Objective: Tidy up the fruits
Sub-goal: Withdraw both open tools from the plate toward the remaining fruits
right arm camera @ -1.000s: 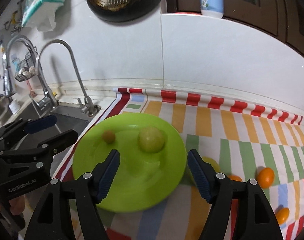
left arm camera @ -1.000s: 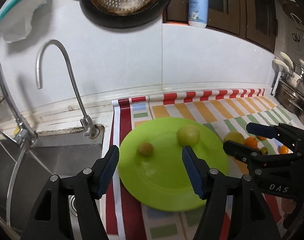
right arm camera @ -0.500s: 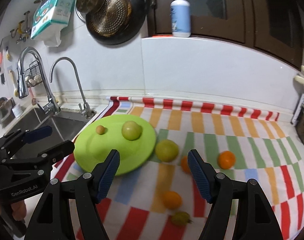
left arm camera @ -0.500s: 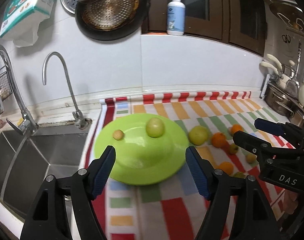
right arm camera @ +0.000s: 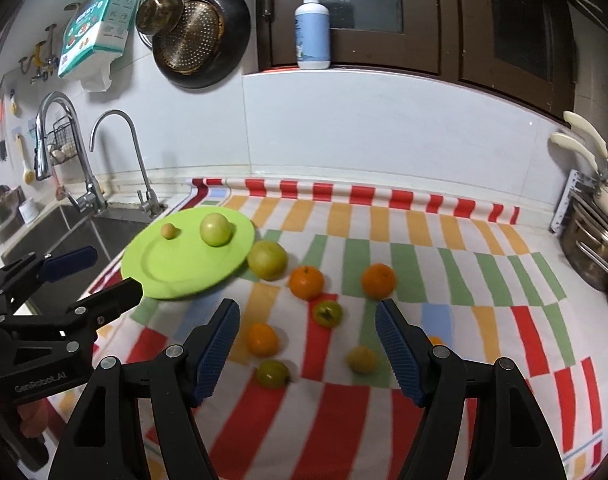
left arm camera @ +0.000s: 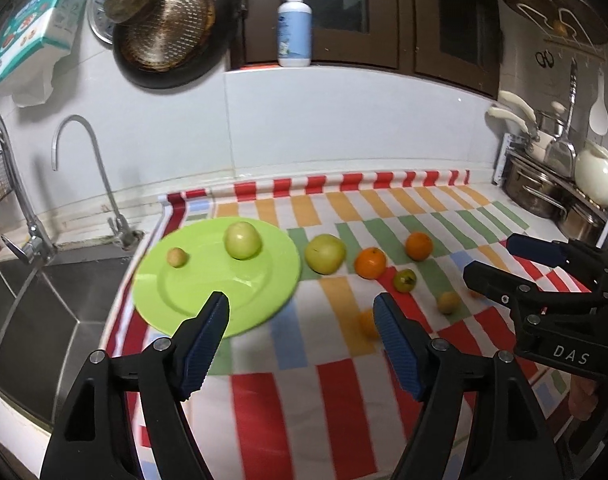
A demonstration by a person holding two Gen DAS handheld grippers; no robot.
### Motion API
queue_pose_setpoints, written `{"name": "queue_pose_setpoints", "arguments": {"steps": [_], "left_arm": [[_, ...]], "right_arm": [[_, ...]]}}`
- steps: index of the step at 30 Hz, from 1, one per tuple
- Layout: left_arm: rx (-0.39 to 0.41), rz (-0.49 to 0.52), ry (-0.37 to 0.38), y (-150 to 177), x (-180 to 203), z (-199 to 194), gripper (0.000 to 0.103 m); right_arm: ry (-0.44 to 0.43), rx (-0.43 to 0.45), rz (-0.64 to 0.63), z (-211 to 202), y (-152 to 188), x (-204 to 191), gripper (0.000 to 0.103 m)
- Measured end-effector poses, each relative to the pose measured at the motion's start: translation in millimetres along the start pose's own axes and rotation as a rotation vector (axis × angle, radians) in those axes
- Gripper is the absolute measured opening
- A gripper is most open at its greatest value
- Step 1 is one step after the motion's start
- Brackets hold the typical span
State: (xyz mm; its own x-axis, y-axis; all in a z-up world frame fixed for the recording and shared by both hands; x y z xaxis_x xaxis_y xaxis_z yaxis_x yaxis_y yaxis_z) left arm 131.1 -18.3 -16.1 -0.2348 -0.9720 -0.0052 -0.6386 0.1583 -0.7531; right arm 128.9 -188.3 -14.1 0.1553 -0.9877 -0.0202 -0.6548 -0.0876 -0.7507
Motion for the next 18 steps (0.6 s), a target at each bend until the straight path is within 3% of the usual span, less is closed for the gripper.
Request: {"name": "queue_pose_setpoints", "arguments": {"steps": [18], "left_arm": [[-0.152, 0.019, 0.068, 38, 64, 53, 0.070]], "right_arm": [[-0.029, -0.103, -0.088, 29, 37, 44, 0.070]]}}
Point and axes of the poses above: each gripper's, at about its wrist camera, not at the fingertips, and z roughly the way its jaws point, x to its right, y to its underside, the point moved 2 cm from there along z, roughly the way its jaws point, and after that the axes turned 5 degrees about -x, right-handed, at the moved point
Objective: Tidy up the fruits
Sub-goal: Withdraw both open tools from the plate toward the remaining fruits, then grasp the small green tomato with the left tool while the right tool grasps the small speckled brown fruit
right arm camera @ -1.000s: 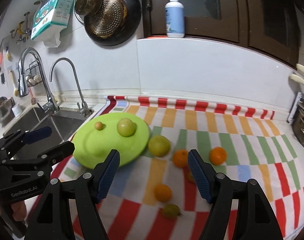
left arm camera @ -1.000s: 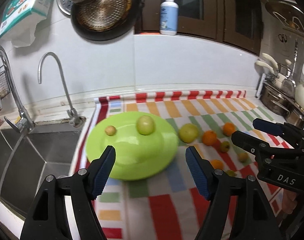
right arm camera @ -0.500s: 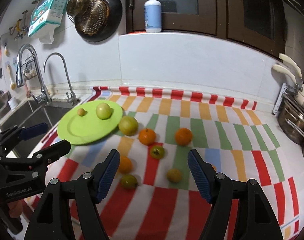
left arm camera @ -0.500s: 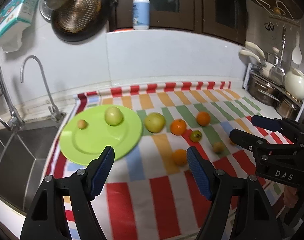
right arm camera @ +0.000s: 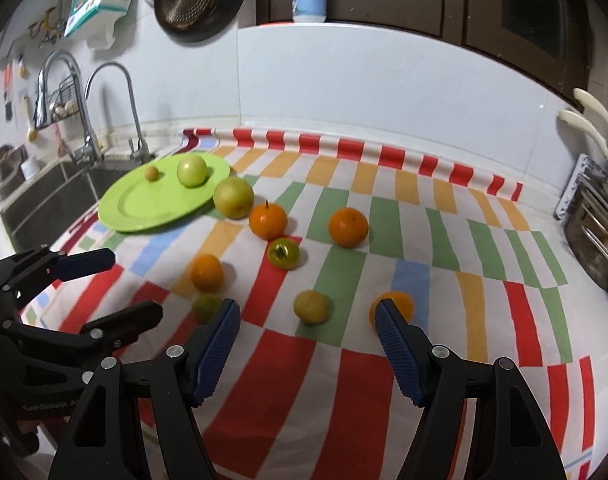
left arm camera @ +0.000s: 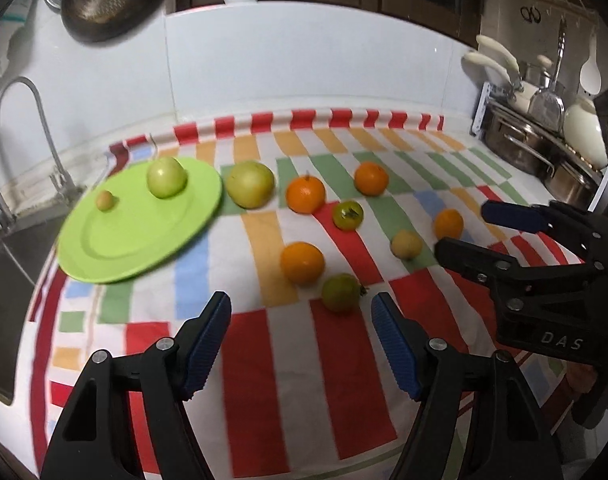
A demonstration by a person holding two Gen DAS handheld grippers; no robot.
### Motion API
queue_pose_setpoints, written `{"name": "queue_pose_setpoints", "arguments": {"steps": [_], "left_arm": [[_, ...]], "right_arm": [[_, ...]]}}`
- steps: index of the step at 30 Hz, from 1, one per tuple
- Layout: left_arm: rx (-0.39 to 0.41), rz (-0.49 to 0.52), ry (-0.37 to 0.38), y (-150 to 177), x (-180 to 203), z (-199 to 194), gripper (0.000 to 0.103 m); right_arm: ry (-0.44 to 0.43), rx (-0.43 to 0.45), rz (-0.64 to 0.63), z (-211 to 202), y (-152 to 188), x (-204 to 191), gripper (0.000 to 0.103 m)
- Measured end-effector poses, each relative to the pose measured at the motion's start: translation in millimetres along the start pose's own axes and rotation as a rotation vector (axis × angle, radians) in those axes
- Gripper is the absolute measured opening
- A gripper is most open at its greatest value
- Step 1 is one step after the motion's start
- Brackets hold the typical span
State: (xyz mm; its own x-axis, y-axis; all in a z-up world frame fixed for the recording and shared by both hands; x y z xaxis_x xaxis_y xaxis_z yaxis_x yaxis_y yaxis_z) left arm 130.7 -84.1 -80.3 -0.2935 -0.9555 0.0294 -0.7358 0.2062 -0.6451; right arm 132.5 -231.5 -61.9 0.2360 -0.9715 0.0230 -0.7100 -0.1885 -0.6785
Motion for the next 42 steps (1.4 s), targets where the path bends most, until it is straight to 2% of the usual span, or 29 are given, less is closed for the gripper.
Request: {"name": "queue_pose_setpoints", "arguments": {"steps": [4, 6, 12, 17, 23, 32, 39, 42], "left_arm": [[-0.024, 0.006, 0.002, 3, 11, 13, 0.064], [-0.030, 0.010, 0.001, 3, 15, 18, 0.061], [-0.057, 0.012, 0.015, -1, 22, 32, 0.045], [-0.083, 0.022, 0.027, -3, 24, 40, 0.040], [-0.090, 0.030, 0.040, -4, 28, 44, 0.036], [-0.093, 0.026, 0.042, -9, 28, 48, 0.034], [-0.091, 0.032, 0.047, -9, 27, 48, 0.034], [-0.086, 0.038, 0.057, -10, 27, 45, 0.034]], "right_arm": [[-0.028, -0.023, -0.013, 14, 2, 6, 0.070], [-0.047, -0.033, -0.019, 20, 2, 9, 0.066], [-0.089, -0.072, -0.047, 42, 3, 13, 0.060], [-0.109, -0.097, -0.050, 55, 5, 15, 0.055], [-0.134, -0.121, -0.037, 64, 4, 17, 0.048], [-0.150, -0.130, -0.041, 72, -1, 13, 0.043], [-0.144, -0.136, -0.035, 74, -1, 13, 0.029], [-0.134, -0.131, -0.036, 72, 0, 13, 0.028]]}}
Point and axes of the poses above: each gripper's, at about its wrist camera, not at the fingertips, and z roughly the way its jaws point, x to its right, y to its underside, the point moved 2 cm from there along z, roughly the way its jaws point, and after that the axes turned 5 degrees about -x, right-handed, at the moved point
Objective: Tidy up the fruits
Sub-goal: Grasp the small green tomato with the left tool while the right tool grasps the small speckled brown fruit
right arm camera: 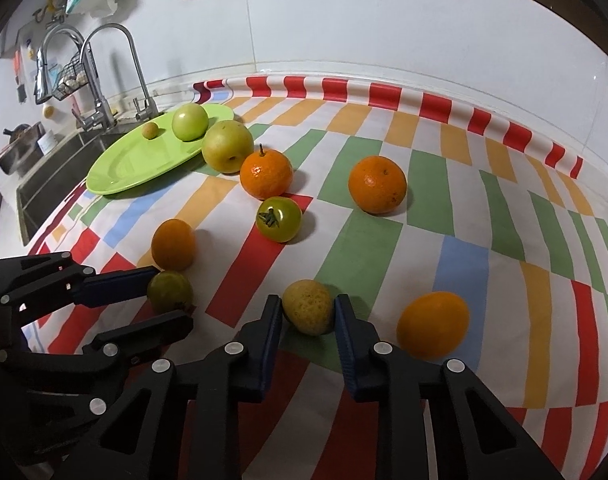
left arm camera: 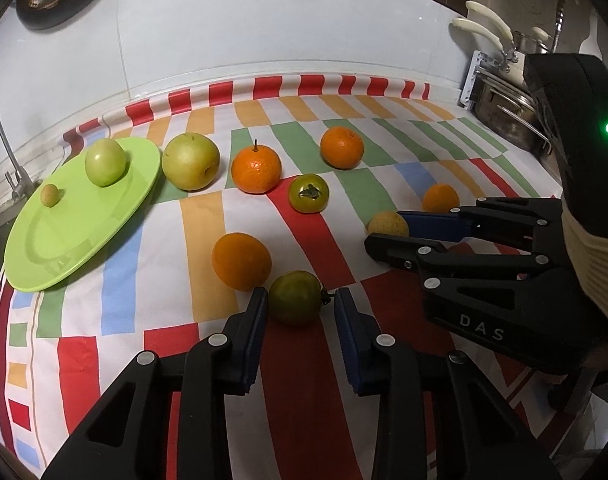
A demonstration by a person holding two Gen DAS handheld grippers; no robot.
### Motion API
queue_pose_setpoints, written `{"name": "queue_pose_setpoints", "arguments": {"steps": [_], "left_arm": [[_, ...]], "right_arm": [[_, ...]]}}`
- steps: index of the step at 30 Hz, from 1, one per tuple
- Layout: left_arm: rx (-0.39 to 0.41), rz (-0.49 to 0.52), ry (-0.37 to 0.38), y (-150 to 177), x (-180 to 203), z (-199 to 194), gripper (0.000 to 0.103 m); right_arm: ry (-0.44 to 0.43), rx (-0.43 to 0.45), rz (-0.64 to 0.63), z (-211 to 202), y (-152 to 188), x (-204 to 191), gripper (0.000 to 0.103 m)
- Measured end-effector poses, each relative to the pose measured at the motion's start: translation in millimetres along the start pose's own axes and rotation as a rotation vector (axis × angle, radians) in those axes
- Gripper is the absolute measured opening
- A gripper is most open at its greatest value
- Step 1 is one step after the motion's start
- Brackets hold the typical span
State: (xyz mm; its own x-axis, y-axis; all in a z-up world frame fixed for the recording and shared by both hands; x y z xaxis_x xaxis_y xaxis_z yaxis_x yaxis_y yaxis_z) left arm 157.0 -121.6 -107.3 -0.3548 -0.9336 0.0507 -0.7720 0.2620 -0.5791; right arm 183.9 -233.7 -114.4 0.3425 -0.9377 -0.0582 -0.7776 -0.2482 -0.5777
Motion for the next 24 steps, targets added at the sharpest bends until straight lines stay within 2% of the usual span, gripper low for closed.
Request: {"name": "queue_pose_setpoints", "arguments": {"steps": [9, 24], "left_arm": [[0.039, 0.007, -0.007, -2, -8, -19, 0.034], [0.122, 0.007, -0.019, -7, -43, -67, 0.034]], "right_arm": [[0.002, 0.007, 0.023, -12, 3, -9, 0.028], [0.019, 0.105, 0.047, -53, -15, -45, 0.028]]}}
Point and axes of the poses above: each gripper's, at about its wrist camera, not at the fingertips, and z roughly the way its jaws point, x to its right, y to its underside, the point moved 2 cm from there along z, roughly the way its jaws point, and after that the axes turned 5 degrees about -x, right-handed, at the moved point
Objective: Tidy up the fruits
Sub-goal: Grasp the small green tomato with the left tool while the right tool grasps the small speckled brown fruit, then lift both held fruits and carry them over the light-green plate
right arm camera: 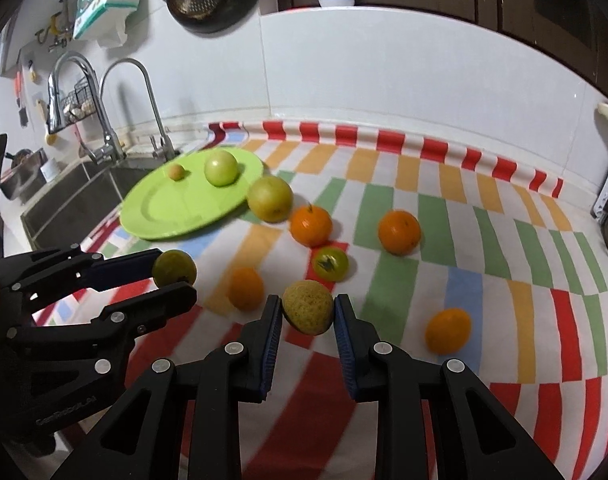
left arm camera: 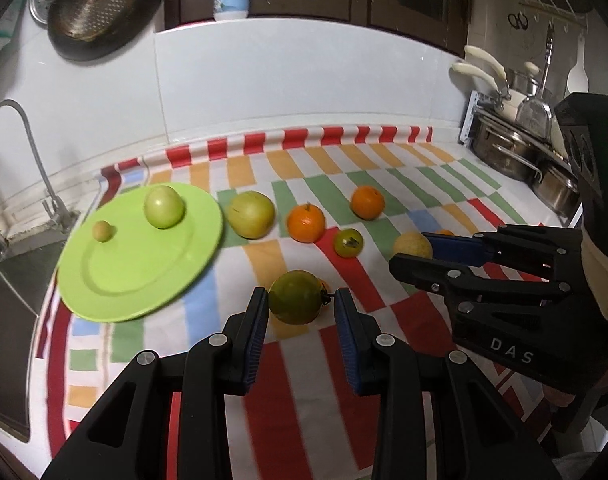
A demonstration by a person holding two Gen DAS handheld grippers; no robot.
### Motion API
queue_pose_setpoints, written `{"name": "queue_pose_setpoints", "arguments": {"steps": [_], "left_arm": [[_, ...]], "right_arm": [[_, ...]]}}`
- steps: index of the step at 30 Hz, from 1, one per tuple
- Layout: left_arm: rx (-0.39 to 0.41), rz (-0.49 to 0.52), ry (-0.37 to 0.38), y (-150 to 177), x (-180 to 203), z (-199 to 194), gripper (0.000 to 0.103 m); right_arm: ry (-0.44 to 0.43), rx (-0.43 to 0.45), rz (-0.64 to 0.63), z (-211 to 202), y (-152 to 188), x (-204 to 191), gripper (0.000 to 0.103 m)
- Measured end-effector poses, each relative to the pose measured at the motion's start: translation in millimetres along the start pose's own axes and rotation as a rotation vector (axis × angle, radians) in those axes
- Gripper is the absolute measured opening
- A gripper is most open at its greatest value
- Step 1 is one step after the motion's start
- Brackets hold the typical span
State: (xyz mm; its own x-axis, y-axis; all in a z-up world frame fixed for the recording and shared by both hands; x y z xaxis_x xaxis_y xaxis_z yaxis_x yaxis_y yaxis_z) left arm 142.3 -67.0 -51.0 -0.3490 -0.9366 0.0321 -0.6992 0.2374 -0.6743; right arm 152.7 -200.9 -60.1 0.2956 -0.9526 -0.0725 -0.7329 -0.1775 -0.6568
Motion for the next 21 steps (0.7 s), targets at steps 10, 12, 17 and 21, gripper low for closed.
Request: {"name": "queue_pose_setpoints", "arguments": {"steps": [10, 12, 17, 21], "left_arm": [[0.048, -0.031, -0.034, -4, -46, -27, 0.034], [0.054, -0.038, -0.049, -6, -57, -31, 0.034], [0.055, -0.067, -0.070, -8, -84, -33, 0.034], [0.062, -0.081, -0.098, -10, -104, -35, 0.034]], "right_arm": [[-0.026, 0.085, -0.001, -13, -30, -45, 0.028], [-0.032, 0.094, -0.008, -12, -36, -55, 0.028], [-0.042, 0.114, -0.013, -7, -49, -74, 0.028], [-0.045, 0.127, -0.024, 0, -60, -87, 0.028]]}}
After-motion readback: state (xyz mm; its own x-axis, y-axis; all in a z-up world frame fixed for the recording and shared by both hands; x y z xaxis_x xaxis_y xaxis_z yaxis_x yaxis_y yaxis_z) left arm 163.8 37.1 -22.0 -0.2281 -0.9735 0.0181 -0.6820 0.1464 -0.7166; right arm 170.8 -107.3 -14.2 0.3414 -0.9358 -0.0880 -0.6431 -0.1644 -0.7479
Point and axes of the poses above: each gripper's, at about its wrist camera, not at the fingertips, and z roughly the way its jaws point, x to its right, y to its underside, the point moved 2 cm from there along z, roughly the way its jaws point, and after that the axes turned 5 degrees about -x, right-handed, at the moved point
